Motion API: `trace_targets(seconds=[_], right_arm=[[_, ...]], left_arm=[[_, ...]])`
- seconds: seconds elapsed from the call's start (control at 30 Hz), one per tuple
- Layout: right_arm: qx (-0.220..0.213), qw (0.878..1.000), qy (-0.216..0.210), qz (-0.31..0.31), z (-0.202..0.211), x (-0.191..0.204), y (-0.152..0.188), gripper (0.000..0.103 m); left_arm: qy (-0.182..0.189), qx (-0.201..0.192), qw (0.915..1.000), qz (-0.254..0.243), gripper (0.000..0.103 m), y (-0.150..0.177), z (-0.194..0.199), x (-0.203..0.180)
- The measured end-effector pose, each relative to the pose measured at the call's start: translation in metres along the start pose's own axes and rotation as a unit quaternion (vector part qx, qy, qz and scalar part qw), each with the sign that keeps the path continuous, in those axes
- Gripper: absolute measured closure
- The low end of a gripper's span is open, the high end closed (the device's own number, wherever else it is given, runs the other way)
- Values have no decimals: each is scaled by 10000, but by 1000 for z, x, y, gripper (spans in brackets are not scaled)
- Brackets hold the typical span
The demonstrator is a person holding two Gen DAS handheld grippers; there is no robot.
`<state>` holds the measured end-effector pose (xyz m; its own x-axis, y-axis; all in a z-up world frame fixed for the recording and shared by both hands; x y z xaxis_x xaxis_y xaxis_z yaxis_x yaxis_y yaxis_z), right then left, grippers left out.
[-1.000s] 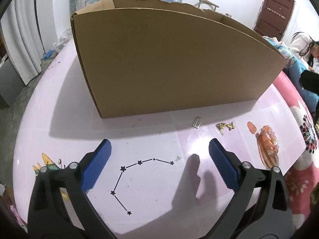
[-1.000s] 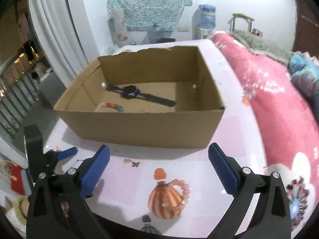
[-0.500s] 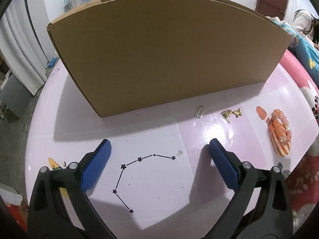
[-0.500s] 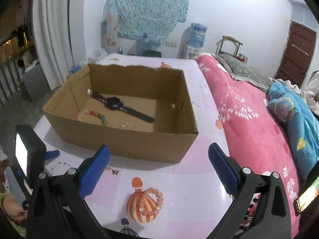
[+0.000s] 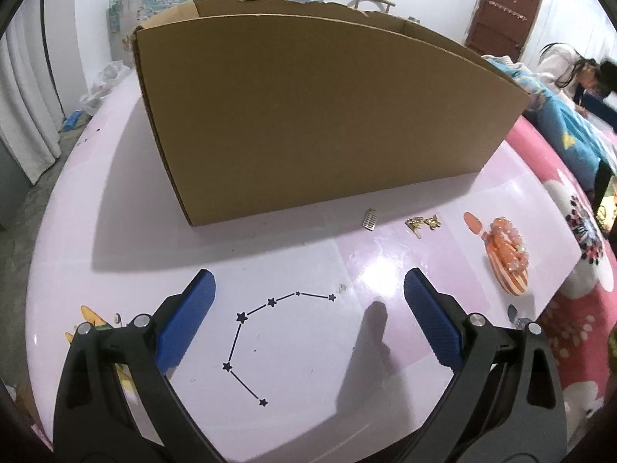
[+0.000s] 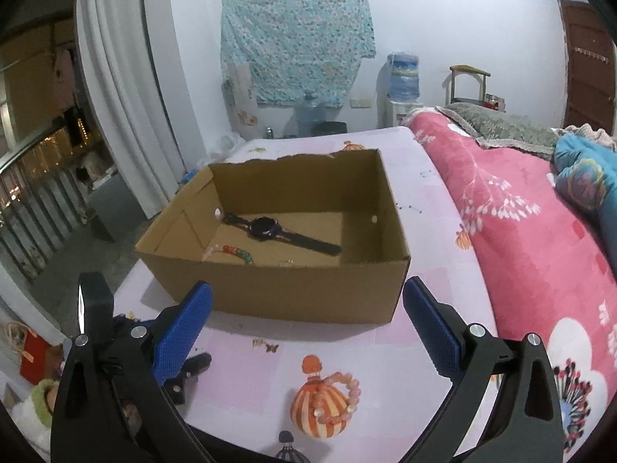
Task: Organize jewelry
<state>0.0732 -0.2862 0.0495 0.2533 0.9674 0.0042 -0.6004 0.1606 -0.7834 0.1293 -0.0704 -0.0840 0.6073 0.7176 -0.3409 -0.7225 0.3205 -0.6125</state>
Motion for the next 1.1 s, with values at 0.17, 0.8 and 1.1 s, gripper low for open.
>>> trace_targets(seconds=[0.17, 0.8, 1.1], right_arm=[[337, 9993, -171, 60, -7, 5, 22, 7], [1165, 9872, -746, 792, -75, 53, 66, 59], [1292, 9844, -876, 806, -89, 50, 71, 68]], left_arm=[[337, -224, 9991, 119, 8, 2, 5, 5], [651, -83, 9904, -1214, 58, -17, 4, -35], [358, 362, 9842, -1695, 77, -23, -23, -45]])
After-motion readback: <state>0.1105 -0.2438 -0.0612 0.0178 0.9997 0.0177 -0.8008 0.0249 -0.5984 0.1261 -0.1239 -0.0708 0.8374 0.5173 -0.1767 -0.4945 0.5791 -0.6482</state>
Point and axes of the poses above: each gripper's, at about its wrist camera, not at the fingertips, and z roughly against the way its jaws point, x to its left, y to its underside, the point moved 6 cm from there along -z, roughly the way its jaws point, and after that the axes turned 13 degrees about y, right-handed, at the moved point
